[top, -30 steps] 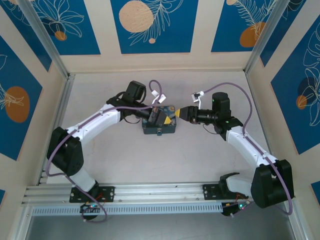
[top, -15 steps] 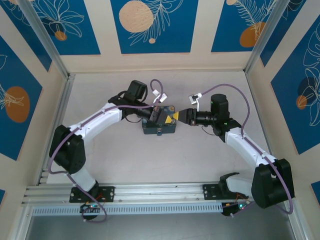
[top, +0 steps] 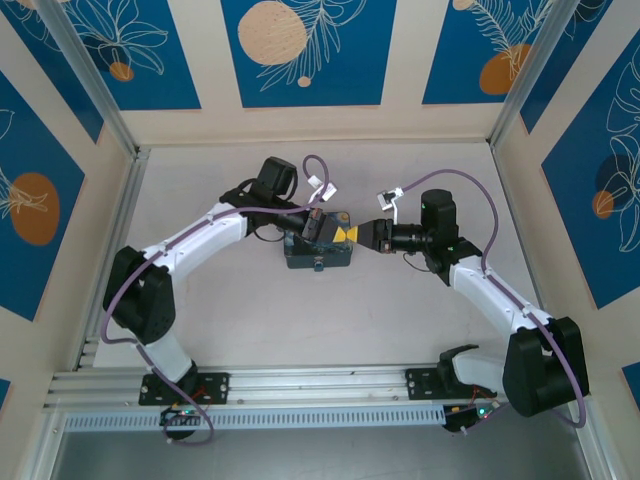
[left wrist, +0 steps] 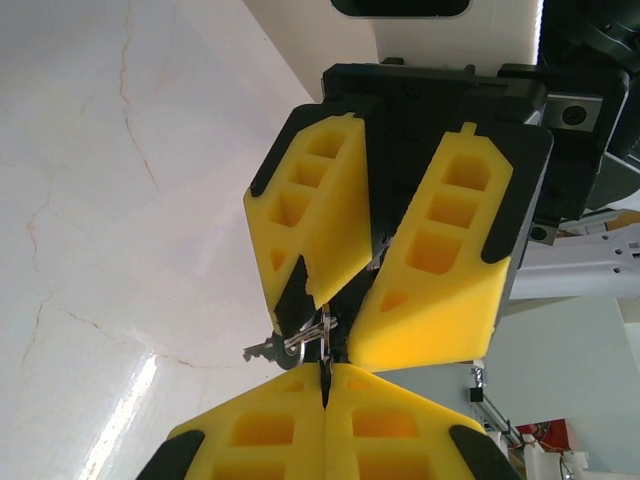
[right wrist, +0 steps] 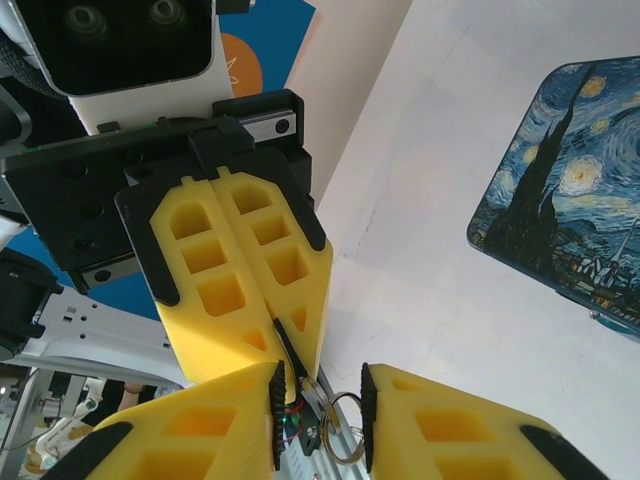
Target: Unlock the padlock with the key
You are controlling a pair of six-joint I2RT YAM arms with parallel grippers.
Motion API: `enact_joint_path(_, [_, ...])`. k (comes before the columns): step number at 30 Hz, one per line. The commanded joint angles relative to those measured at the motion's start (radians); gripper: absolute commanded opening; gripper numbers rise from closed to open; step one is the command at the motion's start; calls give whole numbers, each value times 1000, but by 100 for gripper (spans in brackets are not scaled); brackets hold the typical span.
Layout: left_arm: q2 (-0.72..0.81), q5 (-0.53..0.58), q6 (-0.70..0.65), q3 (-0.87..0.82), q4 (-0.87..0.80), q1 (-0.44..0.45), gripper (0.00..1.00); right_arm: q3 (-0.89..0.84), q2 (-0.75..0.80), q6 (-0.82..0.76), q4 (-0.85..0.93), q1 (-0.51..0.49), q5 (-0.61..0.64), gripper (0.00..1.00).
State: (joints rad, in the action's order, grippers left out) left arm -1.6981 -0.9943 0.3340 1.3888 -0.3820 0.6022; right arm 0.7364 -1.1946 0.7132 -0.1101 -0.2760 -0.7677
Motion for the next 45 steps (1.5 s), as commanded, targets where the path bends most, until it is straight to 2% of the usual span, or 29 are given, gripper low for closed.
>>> enact_joint_path(1, [-12, -12, 2, 35, 20, -8, 0, -17, 12, 0, -7, -7, -33, 25])
enact_joint_path(4, [-18, -12, 2, 38, 23, -7, 0, -20, 12, -1, -3, -4, -33, 17])
enact_joint_path(7, [-21, -10, 3, 39, 24, -9, 0, -22, 12, 1, 0, 0, -33, 1])
enact_joint_path(12, [-19, 25, 22, 35, 42, -17, 2, -26, 12, 17, -7, 8, -40, 0])
enact_joint_path(16, [35, 97, 139, -44, 197, -49, 44, -37, 12, 68, -28, 9, -11, 0])
enact_joint_path(17, [59, 127, 186, -76, 254, -59, 49, -43, 15, 93, -35, 10, 8, 0])
enact_joint_path(20, [133, 241, 357, -194, 441, -77, 57, -72, 23, 189, -100, 3, 71, 0])
enact_joint_path(22, [178, 317, 483, -284, 568, -75, 59, -90, 27, 253, -143, -11, 124, 0])
enact_joint_path(24, [221, 414, 629, -380, 708, -70, 59, -107, 34, 325, -171, -30, 203, 0])
enact_joint_path(26, [276, 536, 758, -490, 826, -58, 65, -132, 42, 401, -218, -65, 293, 0])
enact_joint_path(29, [329, 649, 863, -576, 901, -27, 66, -145, 55, 482, -256, -127, 431, 0])
enact_joint_path(34, [381, 757, 924, -622, 892, 22, 66, -136, 47, 562, -311, -222, 610, 0])
enact_joint_path(39, [366, 764, 976, -656, 970, 25, 60, -104, 30, 589, -318, -278, 712, 0])
enact_joint_path(45, [330, 759, 1004, -660, 1018, 34, 53, -74, -1, 610, -335, -307, 746, 0])
